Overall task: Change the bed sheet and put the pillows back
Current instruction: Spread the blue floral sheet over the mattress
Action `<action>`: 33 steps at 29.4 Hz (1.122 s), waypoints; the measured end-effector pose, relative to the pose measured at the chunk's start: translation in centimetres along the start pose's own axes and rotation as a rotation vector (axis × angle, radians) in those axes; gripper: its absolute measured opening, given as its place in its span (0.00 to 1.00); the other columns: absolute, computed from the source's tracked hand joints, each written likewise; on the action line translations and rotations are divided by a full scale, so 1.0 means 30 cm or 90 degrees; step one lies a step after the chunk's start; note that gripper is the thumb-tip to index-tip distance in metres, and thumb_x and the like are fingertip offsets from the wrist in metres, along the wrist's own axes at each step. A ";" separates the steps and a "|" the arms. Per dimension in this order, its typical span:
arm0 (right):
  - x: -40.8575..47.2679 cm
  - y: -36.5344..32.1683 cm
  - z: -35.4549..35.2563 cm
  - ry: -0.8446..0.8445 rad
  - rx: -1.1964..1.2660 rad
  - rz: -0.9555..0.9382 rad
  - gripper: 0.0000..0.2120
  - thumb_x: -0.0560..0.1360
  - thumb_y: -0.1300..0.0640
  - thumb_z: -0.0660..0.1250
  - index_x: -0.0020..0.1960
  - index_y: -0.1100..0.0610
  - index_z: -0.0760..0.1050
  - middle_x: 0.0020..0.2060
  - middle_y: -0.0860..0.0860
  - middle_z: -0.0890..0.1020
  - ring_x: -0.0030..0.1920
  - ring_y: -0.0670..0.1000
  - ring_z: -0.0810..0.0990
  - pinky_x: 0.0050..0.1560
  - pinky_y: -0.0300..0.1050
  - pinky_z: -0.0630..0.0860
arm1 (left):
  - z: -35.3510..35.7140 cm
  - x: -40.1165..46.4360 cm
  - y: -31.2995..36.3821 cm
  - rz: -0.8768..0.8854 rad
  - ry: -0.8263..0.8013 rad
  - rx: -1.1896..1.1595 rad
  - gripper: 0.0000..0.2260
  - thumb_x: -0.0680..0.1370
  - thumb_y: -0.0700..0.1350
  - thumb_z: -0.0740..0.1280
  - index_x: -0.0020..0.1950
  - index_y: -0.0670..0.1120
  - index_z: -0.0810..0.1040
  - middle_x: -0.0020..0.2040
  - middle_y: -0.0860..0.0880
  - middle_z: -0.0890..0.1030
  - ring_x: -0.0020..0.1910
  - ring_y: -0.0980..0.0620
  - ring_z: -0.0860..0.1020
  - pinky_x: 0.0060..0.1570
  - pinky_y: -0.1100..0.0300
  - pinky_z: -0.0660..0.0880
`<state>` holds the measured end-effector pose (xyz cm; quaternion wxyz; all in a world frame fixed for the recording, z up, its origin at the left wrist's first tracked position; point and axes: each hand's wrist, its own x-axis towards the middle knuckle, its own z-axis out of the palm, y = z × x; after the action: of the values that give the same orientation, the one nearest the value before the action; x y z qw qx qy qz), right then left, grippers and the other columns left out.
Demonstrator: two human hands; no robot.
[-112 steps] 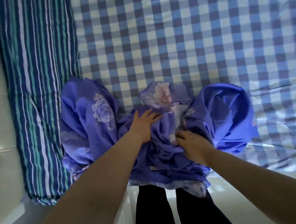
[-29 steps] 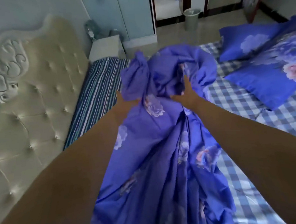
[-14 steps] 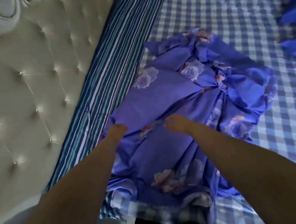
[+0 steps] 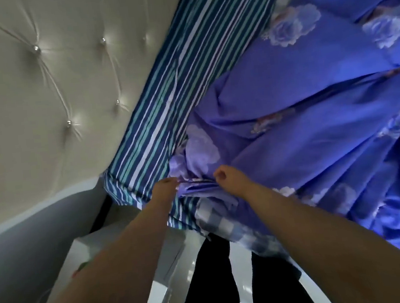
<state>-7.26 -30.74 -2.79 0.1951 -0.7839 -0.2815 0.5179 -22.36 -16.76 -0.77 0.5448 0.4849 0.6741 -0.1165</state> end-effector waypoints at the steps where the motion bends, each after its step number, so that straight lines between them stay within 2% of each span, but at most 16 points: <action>1: 0.026 0.005 0.048 -0.016 -0.029 -0.004 0.07 0.77 0.62 0.60 0.48 0.60 0.77 0.57 0.62 0.77 0.55 0.56 0.76 0.57 0.47 0.69 | -0.006 0.031 -0.025 0.008 -0.002 -0.004 0.13 0.78 0.39 0.65 0.60 0.36 0.78 0.47 0.41 0.79 0.45 0.49 0.75 0.29 0.66 0.65; 3: 0.080 0.021 0.136 -0.043 -0.100 -0.034 0.10 0.75 0.60 0.65 0.55 0.59 0.79 0.64 0.59 0.73 0.63 0.57 0.74 0.62 0.47 0.69 | -0.016 0.062 -0.084 -0.006 0.008 -0.027 0.11 0.79 0.39 0.63 0.59 0.38 0.78 0.43 0.42 0.79 0.38 0.50 0.75 0.29 0.68 0.66; 5: 0.114 0.040 0.193 -0.067 -0.154 -0.057 0.14 0.75 0.56 0.66 0.60 0.54 0.78 0.75 0.56 0.59 0.70 0.54 0.67 0.65 0.47 0.69 | -0.011 0.089 -0.145 -0.024 0.007 -0.059 0.08 0.79 0.41 0.63 0.57 0.43 0.78 0.43 0.45 0.77 0.36 0.53 0.73 0.31 0.64 0.67; 7: 0.148 0.071 0.242 -0.103 -0.203 -0.060 0.19 0.75 0.56 0.65 0.66 0.53 0.74 0.77 0.55 0.50 0.73 0.53 0.64 0.66 0.49 0.68 | 0.010 0.097 -0.193 -0.052 -0.014 -0.097 0.03 0.79 0.44 0.64 0.49 0.48 0.77 0.43 0.47 0.76 0.35 0.53 0.71 0.28 0.64 0.66; 8: 0.159 0.086 0.259 -0.106 -0.225 -0.041 0.21 0.75 0.57 0.64 0.68 0.55 0.71 0.77 0.55 0.51 0.71 0.55 0.66 0.65 0.49 0.69 | 0.027 0.101 -0.216 -0.067 -0.035 -0.110 0.04 0.79 0.46 0.63 0.47 0.49 0.76 0.43 0.48 0.75 0.35 0.54 0.70 0.29 0.64 0.67; 11: 0.164 0.110 0.300 -0.044 -0.258 0.008 0.21 0.76 0.58 0.62 0.68 0.58 0.68 0.67 0.58 0.70 0.63 0.59 0.74 0.61 0.50 0.72 | 0.081 0.097 -0.287 -0.113 -0.076 -0.179 0.08 0.81 0.51 0.58 0.50 0.49 0.74 0.51 0.47 0.75 0.38 0.56 0.73 0.38 0.60 0.70; 12: 0.156 0.111 0.305 -0.003 -0.251 -0.007 0.18 0.76 0.59 0.62 0.66 0.58 0.70 0.63 0.58 0.74 0.62 0.59 0.75 0.59 0.51 0.72 | 0.103 0.092 -0.305 -0.128 -0.094 -0.218 0.11 0.81 0.54 0.57 0.53 0.49 0.75 0.54 0.47 0.76 0.42 0.55 0.76 0.42 0.58 0.71; 14: 0.125 0.100 0.310 0.082 -0.176 -0.017 0.16 0.75 0.59 0.62 0.62 0.57 0.74 0.58 0.58 0.78 0.59 0.59 0.77 0.56 0.50 0.72 | 0.142 0.080 -0.333 -0.139 -0.135 -0.293 0.24 0.80 0.62 0.52 0.62 0.47 0.75 0.64 0.44 0.76 0.60 0.49 0.76 0.59 0.53 0.70; 16: 0.074 0.083 0.311 0.098 -0.080 -0.014 0.16 0.75 0.60 0.63 0.62 0.57 0.76 0.57 0.57 0.80 0.58 0.57 0.78 0.56 0.49 0.72 | 0.189 0.060 -0.339 -0.128 -0.180 -0.359 0.32 0.78 0.68 0.46 0.65 0.47 0.73 0.65 0.46 0.75 0.63 0.48 0.73 0.63 0.51 0.66; 19: -0.037 0.078 0.310 -0.076 0.012 -0.076 0.06 0.75 0.61 0.64 0.48 0.59 0.80 0.39 0.57 0.83 0.40 0.50 0.78 0.42 0.43 0.71 | 0.242 0.030 -0.316 -0.054 -0.245 -0.616 0.32 0.76 0.69 0.44 0.61 0.51 0.76 0.57 0.50 0.82 0.53 0.50 0.80 0.59 0.51 0.71; 22: -0.143 0.095 0.255 -0.244 0.132 -0.007 0.13 0.73 0.64 0.62 0.31 0.55 0.73 0.21 0.49 0.72 0.22 0.44 0.67 0.25 0.36 0.62 | 0.228 -0.010 -0.278 -0.001 -0.234 -0.762 0.24 0.78 0.63 0.54 0.62 0.50 0.77 0.57 0.47 0.82 0.57 0.46 0.79 0.59 0.52 0.74; 24: -0.190 0.122 0.214 -0.317 0.132 0.036 0.06 0.69 0.61 0.62 0.33 0.56 0.73 0.22 0.50 0.69 0.20 0.46 0.64 0.22 0.35 0.58 | 0.207 -0.037 -0.260 0.050 -0.228 -0.744 0.21 0.77 0.57 0.60 0.63 0.45 0.76 0.59 0.42 0.80 0.61 0.43 0.76 0.62 0.49 0.73; 26: -0.217 0.140 0.191 -0.383 0.067 0.038 0.04 0.65 0.56 0.64 0.36 0.56 0.76 0.23 0.51 0.70 0.21 0.47 0.65 0.22 0.34 0.60 | 0.176 -0.040 -0.248 0.100 -0.190 -0.754 0.18 0.80 0.49 0.59 0.65 0.40 0.74 0.64 0.38 0.75 0.65 0.40 0.73 0.67 0.46 0.68; 28: -0.229 0.140 0.202 -0.451 -0.057 0.034 0.03 0.65 0.58 0.64 0.34 0.55 0.76 0.24 0.51 0.71 0.21 0.47 0.66 0.23 0.35 0.62 | 0.130 -0.043 -0.249 0.180 -0.184 -0.791 0.16 0.81 0.43 0.56 0.66 0.38 0.71 0.65 0.36 0.73 0.65 0.39 0.72 0.68 0.43 0.67; 31: -0.245 0.110 0.254 -0.608 -0.278 0.054 0.09 0.71 0.60 0.65 0.48 0.62 0.78 0.30 0.52 0.76 0.25 0.47 0.73 0.29 0.38 0.69 | 0.026 -0.048 -0.268 0.211 -0.045 -0.779 0.12 0.79 0.35 0.61 0.61 0.44 0.73 0.52 0.42 0.82 0.49 0.43 0.82 0.49 0.50 0.79; 33: -0.242 0.054 0.276 -0.650 -0.414 0.072 0.12 0.73 0.53 0.68 0.51 0.60 0.78 0.36 0.53 0.80 0.31 0.49 0.79 0.35 0.42 0.76 | -0.031 -0.048 -0.286 0.217 0.034 -0.696 0.09 0.75 0.33 0.65 0.53 0.43 0.74 0.43 0.44 0.83 0.40 0.46 0.82 0.45 0.53 0.78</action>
<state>-16.73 -36.55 -1.87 -0.2416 -0.4697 -0.4410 0.7256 -29.74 -21.19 -2.39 0.7104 0.2371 0.5622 0.3508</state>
